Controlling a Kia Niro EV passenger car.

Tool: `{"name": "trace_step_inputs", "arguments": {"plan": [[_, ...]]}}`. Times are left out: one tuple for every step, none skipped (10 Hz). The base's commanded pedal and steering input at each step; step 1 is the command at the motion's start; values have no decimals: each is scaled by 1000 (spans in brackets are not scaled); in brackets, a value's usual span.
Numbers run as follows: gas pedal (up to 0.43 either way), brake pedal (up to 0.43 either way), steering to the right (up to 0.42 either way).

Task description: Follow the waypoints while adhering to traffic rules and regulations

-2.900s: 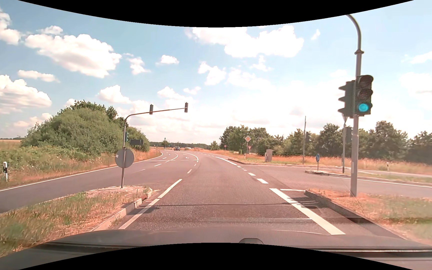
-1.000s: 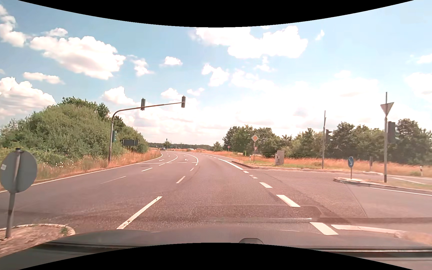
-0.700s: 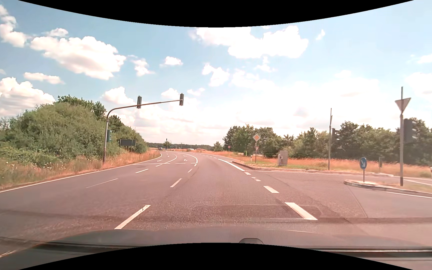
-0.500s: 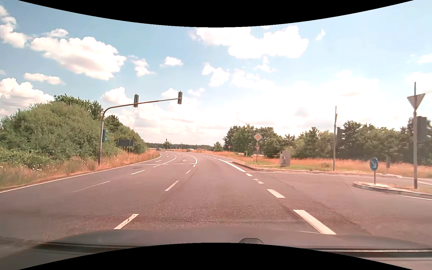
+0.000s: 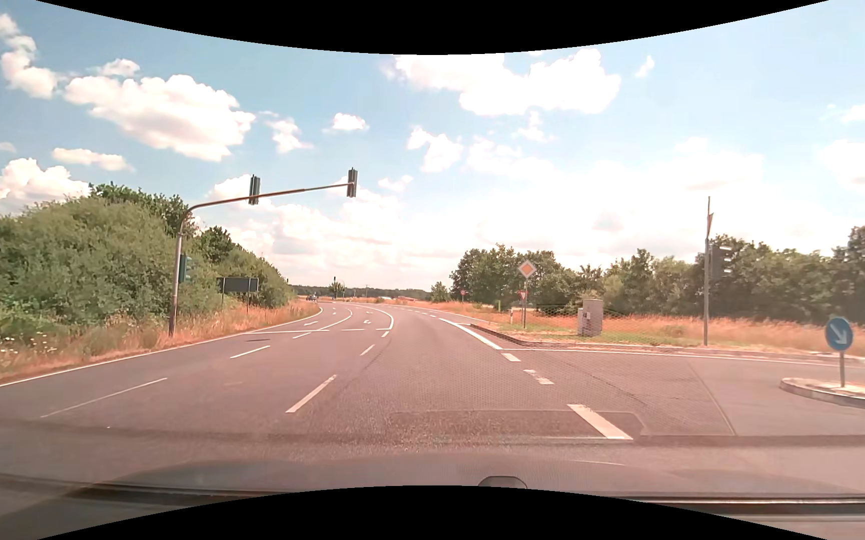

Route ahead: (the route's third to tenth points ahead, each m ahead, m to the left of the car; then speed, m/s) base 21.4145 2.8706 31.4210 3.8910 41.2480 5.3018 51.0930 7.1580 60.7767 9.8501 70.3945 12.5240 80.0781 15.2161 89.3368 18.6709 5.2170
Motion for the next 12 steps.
{"name": "trace_step_inputs", "arguments": {"plan": [[331,0,-30],[331,0,-30],[331,0,-30],[331,0,-30],[331,0,-31],[331,0,-30],[331,0,-30],[331,0,-30],[331,0,-30],[331,0,-30],[331,0,-31],[331,0,-30]]}}
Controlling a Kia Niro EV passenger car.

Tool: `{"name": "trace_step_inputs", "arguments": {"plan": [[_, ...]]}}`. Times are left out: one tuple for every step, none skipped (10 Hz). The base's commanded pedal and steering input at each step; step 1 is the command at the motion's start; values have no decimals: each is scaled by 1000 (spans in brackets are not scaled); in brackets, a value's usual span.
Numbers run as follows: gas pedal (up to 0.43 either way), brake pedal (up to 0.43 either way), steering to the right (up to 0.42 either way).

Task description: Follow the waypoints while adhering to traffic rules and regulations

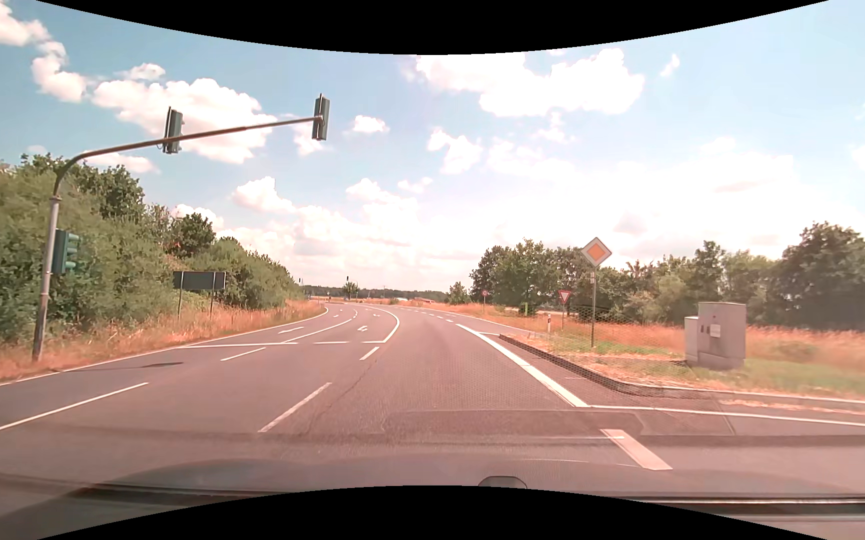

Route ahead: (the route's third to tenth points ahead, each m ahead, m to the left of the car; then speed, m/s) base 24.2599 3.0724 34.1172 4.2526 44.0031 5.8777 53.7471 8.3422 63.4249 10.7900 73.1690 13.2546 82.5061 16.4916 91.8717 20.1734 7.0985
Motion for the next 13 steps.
{"name": "trace_step_inputs", "arguments": {"plan": [[331,0,-31],[331,0,-30],[331,0,-30],[331,0,-31],[331,0,-30],[331,0,-30],[331,0,-30],[331,0,-30],[331,0,-30],[331,0,-30],[331,0,-30],[331,0,-29],[331,0,-29]]}}
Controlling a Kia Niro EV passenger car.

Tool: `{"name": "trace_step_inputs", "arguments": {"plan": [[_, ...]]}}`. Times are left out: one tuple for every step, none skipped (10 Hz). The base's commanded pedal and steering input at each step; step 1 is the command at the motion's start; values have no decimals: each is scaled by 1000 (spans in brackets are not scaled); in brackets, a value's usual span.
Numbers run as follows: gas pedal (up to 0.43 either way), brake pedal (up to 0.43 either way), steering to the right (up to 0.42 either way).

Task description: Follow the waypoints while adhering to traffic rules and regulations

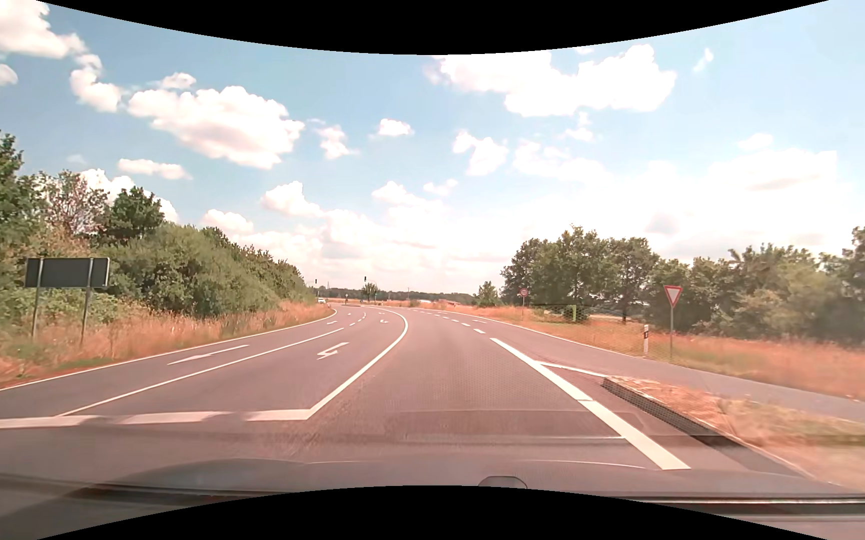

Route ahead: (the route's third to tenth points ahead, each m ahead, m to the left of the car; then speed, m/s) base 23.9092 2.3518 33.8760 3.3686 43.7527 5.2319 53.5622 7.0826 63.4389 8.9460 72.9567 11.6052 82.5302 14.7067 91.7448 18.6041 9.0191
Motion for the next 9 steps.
{"name": "trace_step_inputs", "arguments": {"plan": [[331,0,-28],[331,0,-27],[331,0,-25],[331,0,-23],[331,0,-23],[331,0,-22],[331,0,-21],[331,0,-21],[331,0,-21]]}}
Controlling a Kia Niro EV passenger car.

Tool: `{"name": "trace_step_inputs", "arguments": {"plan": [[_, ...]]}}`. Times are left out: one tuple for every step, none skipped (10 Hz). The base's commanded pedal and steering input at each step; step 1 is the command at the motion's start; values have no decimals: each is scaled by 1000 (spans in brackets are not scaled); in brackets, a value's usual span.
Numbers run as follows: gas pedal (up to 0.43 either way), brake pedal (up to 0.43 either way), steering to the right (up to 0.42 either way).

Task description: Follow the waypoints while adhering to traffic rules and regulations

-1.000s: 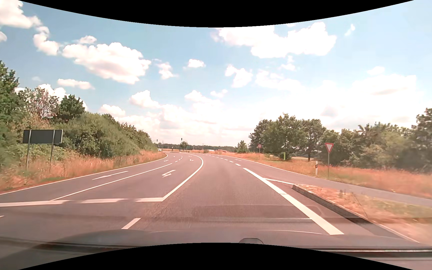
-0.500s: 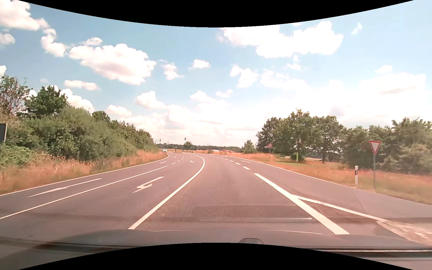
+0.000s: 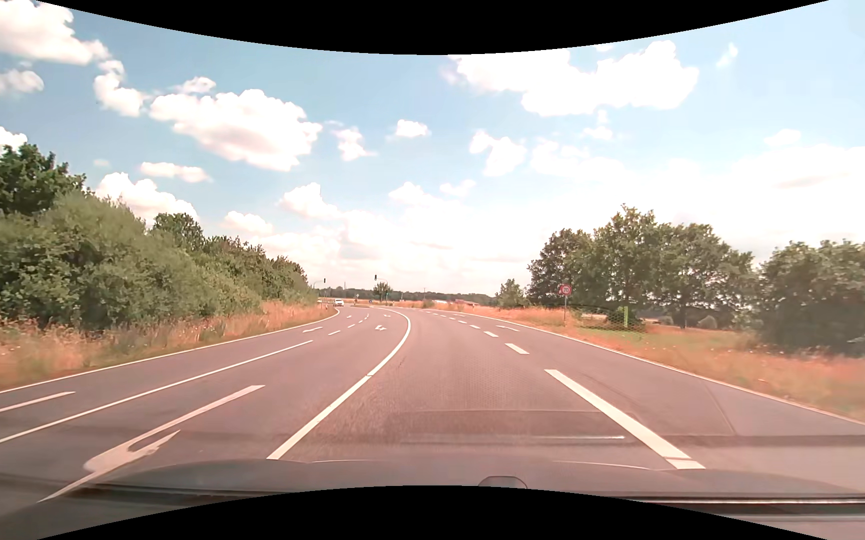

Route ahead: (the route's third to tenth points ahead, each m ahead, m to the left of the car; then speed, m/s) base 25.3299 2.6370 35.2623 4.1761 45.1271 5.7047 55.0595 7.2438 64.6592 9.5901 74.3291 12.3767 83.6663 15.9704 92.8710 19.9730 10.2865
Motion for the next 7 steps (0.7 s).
{"name": "trace_step_inputs", "arguments": {"plan": [[331,0,-21],[331,0,-21],[331,0,-21],[331,0,-20],[331,0,-20],[331,0,-20],[331,0,-20]]}}
